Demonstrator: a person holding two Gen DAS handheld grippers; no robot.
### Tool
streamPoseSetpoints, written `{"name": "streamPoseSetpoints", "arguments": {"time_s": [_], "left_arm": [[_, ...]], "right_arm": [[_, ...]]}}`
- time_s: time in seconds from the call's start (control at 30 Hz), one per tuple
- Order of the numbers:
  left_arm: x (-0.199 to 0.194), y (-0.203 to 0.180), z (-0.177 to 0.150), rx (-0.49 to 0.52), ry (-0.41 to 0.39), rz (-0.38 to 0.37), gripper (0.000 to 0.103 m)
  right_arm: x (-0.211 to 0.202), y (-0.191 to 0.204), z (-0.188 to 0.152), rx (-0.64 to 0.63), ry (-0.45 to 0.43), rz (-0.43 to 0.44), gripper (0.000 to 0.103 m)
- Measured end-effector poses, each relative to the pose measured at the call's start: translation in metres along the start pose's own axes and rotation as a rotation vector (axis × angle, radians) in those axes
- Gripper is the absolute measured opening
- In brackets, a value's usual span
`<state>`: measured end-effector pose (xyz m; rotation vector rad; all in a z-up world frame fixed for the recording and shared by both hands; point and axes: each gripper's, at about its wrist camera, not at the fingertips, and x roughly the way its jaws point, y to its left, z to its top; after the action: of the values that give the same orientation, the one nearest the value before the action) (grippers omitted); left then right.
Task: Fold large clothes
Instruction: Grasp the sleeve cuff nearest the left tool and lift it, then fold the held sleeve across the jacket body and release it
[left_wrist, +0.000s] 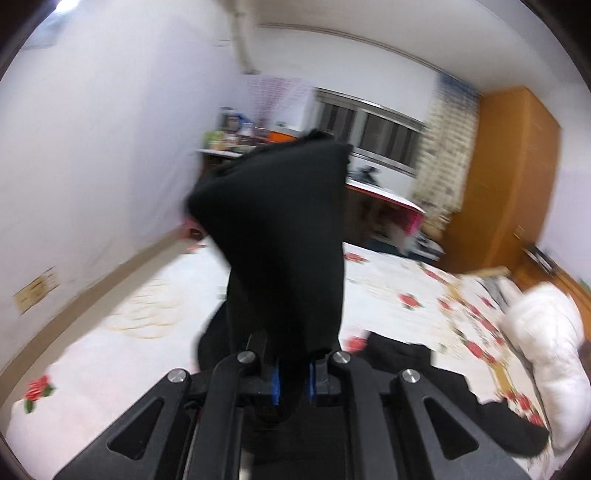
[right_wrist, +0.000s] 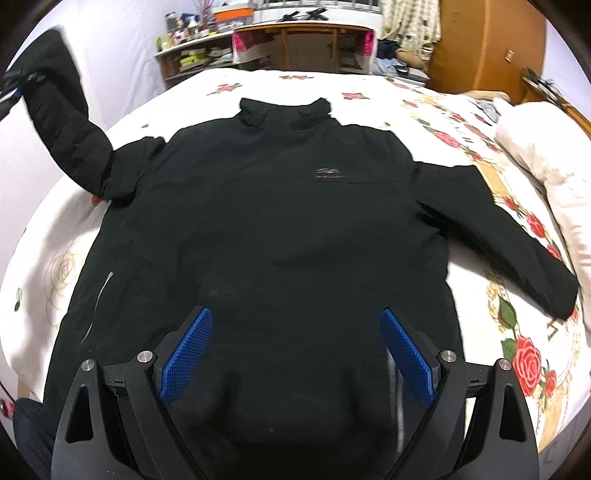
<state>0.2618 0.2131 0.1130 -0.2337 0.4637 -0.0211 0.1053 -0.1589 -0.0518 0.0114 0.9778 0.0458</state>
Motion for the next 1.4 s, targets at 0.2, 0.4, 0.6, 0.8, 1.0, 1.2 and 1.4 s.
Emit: {"name": "streamPoseSetpoints", "arguments": {"time_s": [0.2,0.4,0.6,0.8,1.0,1.2,1.4], "left_arm": [[0.043,-0.111,-0.032,0.092,0.116,-0.132,0.010],[0.097,-0.175,-0.097,0.144,0.268,-0.169,0.010],[0.133,-0.205,-0.160,0.180,0.376,-0.162,0.010],[0.165,-0.233,-0.206,0.244,0.483,-0.169,0.010],[0.160,-0.229,-0.219,0.194,0.579,-0.298,0.016],[0.122,-0.217,-0.204,0.165,0.526,-0.414,0.055],[0.104,-0.212,-0.202,0.169,0.514,-0.494,0.103]], "right_arm": [[-0.011,-0.044,-0.009,0.084,-0.013,-0.027,0.092],[-0.008,-0.085,-0.023,0.154,0.006,-0.064,0.092],[0.005,-0.105,-0.037,0.187,0.035,-0.076,0.092],[0.018,-0.113,-0.043,0.205,0.056,-0.069,0.092],[0.020,-0.119,-0.037,0.217,0.042,-0.064,0.092],[0.017,-0.127,-0.015,0.262,0.003,-0.006,0.092],[0.018,-0.127,0.010,0.322,-0.046,0.102,0.092]]}}
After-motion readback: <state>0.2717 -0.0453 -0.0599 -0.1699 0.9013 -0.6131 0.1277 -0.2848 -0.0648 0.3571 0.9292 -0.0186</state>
